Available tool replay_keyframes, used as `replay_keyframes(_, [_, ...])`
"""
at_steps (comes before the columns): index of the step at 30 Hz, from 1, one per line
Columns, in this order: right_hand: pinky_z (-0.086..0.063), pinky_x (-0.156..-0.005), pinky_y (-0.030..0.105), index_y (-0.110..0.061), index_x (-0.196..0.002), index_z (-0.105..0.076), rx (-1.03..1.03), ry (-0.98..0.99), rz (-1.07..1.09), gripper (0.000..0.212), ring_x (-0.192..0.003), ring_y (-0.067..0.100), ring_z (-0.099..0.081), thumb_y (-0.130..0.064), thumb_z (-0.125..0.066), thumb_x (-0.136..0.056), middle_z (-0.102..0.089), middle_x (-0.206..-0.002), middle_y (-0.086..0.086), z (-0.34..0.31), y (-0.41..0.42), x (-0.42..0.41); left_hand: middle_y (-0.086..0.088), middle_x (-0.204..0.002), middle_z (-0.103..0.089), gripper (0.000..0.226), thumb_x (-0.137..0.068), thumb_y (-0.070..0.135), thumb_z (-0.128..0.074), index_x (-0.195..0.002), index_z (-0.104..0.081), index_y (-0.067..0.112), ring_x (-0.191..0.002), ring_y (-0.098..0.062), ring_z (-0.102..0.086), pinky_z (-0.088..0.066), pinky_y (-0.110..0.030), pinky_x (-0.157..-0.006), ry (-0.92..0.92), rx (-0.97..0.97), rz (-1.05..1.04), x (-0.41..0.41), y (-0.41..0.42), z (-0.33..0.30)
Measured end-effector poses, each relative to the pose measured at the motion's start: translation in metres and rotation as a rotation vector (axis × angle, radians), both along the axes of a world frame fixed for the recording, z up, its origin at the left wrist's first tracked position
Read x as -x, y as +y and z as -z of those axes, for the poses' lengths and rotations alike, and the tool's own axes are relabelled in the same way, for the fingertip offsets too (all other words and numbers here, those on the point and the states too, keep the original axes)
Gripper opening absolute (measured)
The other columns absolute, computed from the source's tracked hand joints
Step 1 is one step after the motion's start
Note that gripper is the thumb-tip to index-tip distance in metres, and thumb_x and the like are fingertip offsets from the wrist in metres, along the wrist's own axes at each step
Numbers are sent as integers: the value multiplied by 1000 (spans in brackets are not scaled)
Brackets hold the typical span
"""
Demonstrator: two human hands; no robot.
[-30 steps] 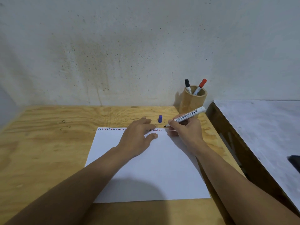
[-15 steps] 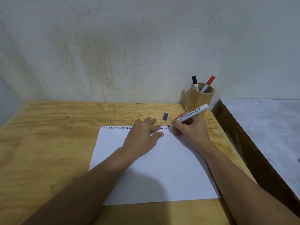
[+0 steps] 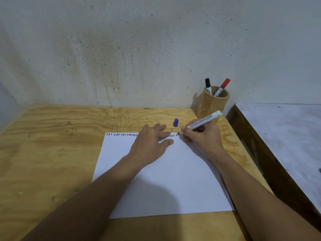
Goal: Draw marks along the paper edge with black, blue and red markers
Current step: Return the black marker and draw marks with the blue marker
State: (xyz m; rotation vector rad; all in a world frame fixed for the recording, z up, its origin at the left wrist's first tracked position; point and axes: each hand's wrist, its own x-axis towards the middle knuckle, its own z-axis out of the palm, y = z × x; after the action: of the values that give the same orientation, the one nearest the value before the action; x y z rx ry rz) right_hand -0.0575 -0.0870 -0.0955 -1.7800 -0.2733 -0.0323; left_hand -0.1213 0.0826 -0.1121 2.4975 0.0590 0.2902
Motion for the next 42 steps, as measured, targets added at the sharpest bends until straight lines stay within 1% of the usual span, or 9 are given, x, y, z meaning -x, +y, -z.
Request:
replay_keyframes(15, [-62, -72, 47, -2, -75, -71, 32, 1, -12, 7, -69, 30, -73, -5, -77, -76, -74, -71, 14, 2, -2, -3, 0, -148, -45, 38, -90, 38, -59, -123, -64, 20, -144, -13, -26, -10, -41, -121, 11, -31, 6, 1, -1, -2])
replay_keyframes(21, [-62, -70, 43, -2, -76, -71, 25, 5, -7, 6, -68, 28, -72, -5, -77, -77, -74, -72, 13, 3, -1, -2, 1, -147, -46, 38, -89, 37, -61, -122, -64, 20, -144, -13, -27, -11, -41, -121, 19, -21, -11, 0, -1, -1])
replay_keyframes(24, [-58, -66, 31, 0, -80, -72, -66, 13, 40, 8, -67, 16, -70, -6, -77, -79, -73, -72, 9, 4, -1, 2, -2, -136, -58, 34, -80, 30, -72, -112, -71, 16, -135, -14, -43, -26, -39, -117, 13, 112, -37, 6, -1, -5])
replay_keyframes(27, [-55, -61, 21, 9, -90, -69, -267, 110, 87, 13, -63, 8, -68, -3, -72, -85, -70, -78, 15, -3, -1, 2, 2, -112, -70, 33, -73, 26, -78, -104, -71, 15, -106, -15, -63, -50, -36, -95, 3, 185, -156, -8, -2, -18])
replay_keyframes(31, [-59, -60, 27, 9, -89, -64, -543, 232, 76, 6, -59, 17, -67, 4, -61, -91, -66, -75, 19, -28, -11, -5, -1, -103, -65, 43, -74, 21, -77, -115, -66, 16, -84, -15, -58, -47, -28, -77, -8, 293, -104, -47, -18, -49])
replay_keyframes(33, [-61, -61, 30, 5, -86, -63, -561, 254, 85, 8, -59, 20, -68, 2, -60, -92, -67, -74, 19, -30, -10, -8, -5, -92, -65, 35, -72, 18, -79, -106, -70, 13, -77, -21, -61, -50, -30, -71, 7, 325, -84, -59, -24, -49])
replay_keyframes(36, [-62, -58, 29, 7, -92, -63, -554, 305, 87, 6, -60, 24, -67, 1, -61, -92, -67, -75, 21, -24, -10, -3, -6, -68, -64, 8, -74, 6, -77, -81, -73, 4, -66, -24, -63, -54, -33, -63, -9, 432, -137, -61, -24, -38])
replay_keyframes(39, [-61, -56, 30, 7, -94, -64, -472, 264, 122, 11, -59, 25, -70, 0, -69, -87, -71, -77, 23, -22, -12, -3, -11, -69, -63, 2, -79, -4, -70, -81, -70, -3, -64, -26, -62, -55, -28, -62, 41, 796, -155, -54, -21, -41])
replay_keyframes(42, [-61, -61, 34, 5, -93, -68, -414, 204, 131, 14, -67, 25, -74, -4, -73, -84, -74, -83, 20, -23, -13, -5, -18, -82, -68, 7, -80, -7, -68, -84, -69, -1, -65, -24, -67, -61, -27, -71, 109, 1128, -165, -45, -17, -50])
